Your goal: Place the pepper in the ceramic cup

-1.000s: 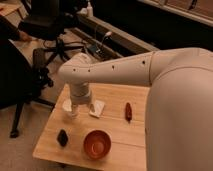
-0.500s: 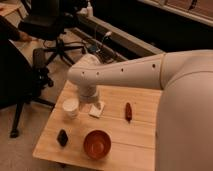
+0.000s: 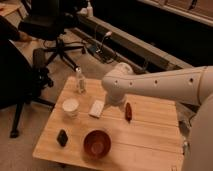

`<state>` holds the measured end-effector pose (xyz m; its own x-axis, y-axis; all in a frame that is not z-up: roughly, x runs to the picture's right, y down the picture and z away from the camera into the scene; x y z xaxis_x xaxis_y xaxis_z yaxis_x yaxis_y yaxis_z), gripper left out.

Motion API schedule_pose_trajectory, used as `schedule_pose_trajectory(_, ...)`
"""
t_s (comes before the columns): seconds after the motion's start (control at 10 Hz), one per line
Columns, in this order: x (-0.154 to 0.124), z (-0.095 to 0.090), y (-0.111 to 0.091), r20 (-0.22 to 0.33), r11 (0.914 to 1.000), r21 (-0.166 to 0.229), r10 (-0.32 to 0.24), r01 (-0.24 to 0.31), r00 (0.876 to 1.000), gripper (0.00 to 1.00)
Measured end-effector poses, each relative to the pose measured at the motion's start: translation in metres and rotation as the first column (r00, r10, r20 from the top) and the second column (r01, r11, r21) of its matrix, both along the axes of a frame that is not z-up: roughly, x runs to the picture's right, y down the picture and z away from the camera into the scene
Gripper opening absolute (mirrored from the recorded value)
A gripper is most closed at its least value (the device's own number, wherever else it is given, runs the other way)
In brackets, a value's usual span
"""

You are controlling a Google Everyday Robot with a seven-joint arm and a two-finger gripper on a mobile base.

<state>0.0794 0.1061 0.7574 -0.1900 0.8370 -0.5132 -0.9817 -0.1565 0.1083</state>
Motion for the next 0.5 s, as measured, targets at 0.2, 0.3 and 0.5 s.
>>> schedule_pose_trajectory(0.2,0.035,0.015,0.006,-0.044,0.9995,-0.006,0.03,-0.03,0.999,0.65)
schedule_pose_trajectory(0.3,0.049,0.025,0.008,-0.052,0.9995,-0.012,0.028,-0.029,0.998,0.65)
schedule_pose_trajectory(0.5,0.061,0.037,0.011,-0.059,0.9993,-0.023,0.028,-0.029,0.998,0.65)
